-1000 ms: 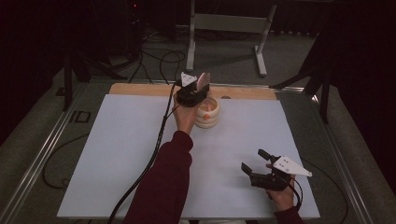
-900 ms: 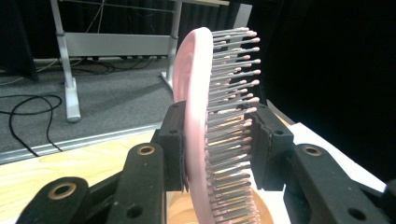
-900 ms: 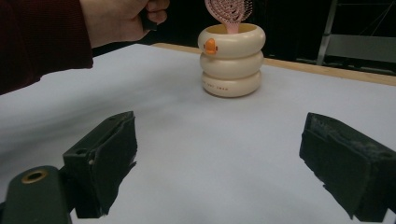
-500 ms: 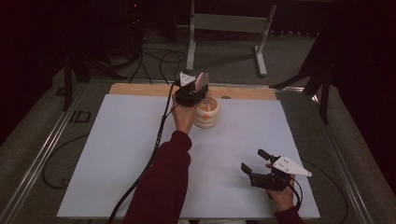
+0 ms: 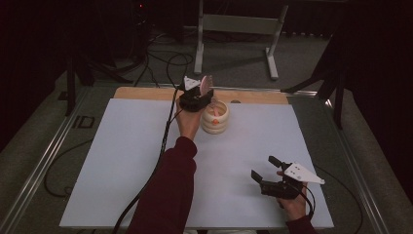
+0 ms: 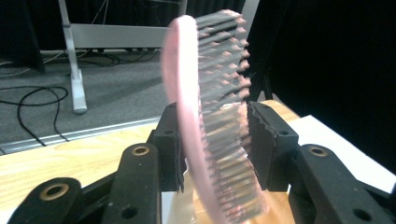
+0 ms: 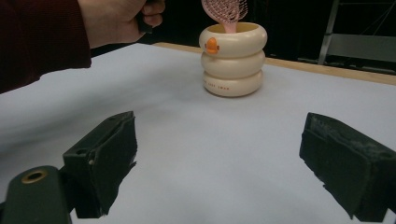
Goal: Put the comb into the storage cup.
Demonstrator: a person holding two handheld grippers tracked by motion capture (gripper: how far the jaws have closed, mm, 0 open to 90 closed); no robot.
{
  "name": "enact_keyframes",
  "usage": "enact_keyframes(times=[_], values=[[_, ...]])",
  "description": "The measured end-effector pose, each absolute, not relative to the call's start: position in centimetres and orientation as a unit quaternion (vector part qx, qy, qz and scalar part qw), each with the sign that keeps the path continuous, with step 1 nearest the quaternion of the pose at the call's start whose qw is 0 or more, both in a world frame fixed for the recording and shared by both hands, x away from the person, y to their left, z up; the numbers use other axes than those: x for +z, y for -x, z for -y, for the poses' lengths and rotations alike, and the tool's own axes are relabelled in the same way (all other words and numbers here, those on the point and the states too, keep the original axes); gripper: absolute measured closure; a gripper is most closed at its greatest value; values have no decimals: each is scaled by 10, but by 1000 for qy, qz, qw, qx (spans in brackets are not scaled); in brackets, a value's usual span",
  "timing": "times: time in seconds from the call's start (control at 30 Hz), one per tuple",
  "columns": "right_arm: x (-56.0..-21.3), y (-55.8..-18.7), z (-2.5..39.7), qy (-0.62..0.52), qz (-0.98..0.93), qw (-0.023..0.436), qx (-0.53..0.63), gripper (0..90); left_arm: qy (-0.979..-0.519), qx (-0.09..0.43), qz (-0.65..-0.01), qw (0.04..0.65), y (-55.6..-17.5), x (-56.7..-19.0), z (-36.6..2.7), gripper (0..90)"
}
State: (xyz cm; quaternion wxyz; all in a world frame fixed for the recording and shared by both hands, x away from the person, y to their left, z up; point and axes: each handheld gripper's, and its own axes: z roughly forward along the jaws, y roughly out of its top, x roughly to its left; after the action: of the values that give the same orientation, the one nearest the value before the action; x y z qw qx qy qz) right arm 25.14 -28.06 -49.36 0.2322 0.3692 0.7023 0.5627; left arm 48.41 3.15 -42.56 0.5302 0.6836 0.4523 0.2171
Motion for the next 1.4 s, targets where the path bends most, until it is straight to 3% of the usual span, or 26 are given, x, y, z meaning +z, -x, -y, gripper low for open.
enact_keyframes(times=[0.37,0.97,1.23,1.27,1.4], values=[[-494,-251,280,-369,-702,232,563,108,-676,213,-463,532,-483,-433,-43,576],[-494,-251,280,-368,-703,232,562,108,-679,215,-473,519,-480,-434,-53,456],[-494,-251,280,-368,-703,232,562,108,-680,221,-476,512,-479,-434,-52,353],[-494,-251,280,-368,-703,232,562,108,-679,222,-481,508,-479,-434,-52,288],[-494,-251,280,-368,-703,232,562,108,-681,222,-483,503,-479,-434,-52,253]])
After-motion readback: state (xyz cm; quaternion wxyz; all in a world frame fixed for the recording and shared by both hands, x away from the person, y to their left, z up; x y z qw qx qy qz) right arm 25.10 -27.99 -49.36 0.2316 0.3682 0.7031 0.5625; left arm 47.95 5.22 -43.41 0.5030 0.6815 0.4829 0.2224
